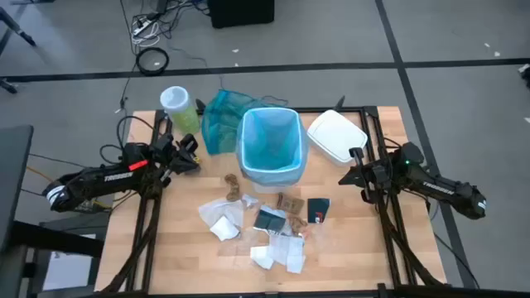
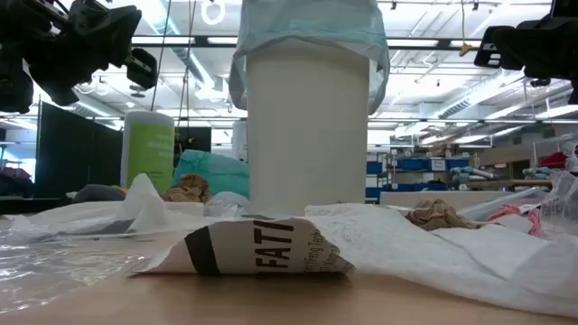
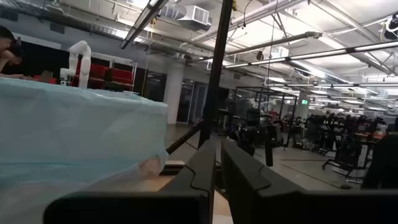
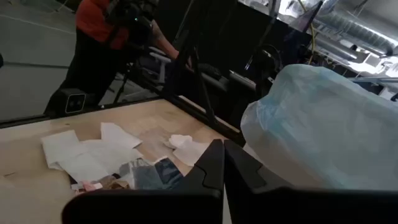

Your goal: Place trash/remove bag and relplace

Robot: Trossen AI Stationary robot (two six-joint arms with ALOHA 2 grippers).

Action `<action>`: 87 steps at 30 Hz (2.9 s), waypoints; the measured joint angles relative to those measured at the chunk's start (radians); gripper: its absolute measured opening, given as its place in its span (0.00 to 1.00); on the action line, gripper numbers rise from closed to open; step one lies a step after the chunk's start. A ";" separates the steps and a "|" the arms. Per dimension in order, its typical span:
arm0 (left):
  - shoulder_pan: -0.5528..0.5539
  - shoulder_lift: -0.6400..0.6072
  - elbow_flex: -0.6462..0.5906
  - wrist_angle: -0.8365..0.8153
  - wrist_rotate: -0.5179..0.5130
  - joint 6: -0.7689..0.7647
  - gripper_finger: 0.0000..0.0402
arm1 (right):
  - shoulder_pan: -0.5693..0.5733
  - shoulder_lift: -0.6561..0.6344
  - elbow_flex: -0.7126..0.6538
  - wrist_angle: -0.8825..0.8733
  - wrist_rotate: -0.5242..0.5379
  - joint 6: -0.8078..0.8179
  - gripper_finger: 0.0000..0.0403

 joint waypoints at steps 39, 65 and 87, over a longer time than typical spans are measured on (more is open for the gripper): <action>0.000 0.009 0.000 0.000 0.000 0.000 0.09 | 0.000 0.000 0.000 0.000 0.000 0.000 0.00; 0.000 0.013 0.000 0.000 -0.223 -0.017 0.09 | 0.000 0.000 0.000 0.001 0.000 0.000 0.00; 0.000 0.013 0.000 -0.009 -0.743 -0.339 0.09 | 0.000 0.000 0.000 0.107 0.213 0.140 0.00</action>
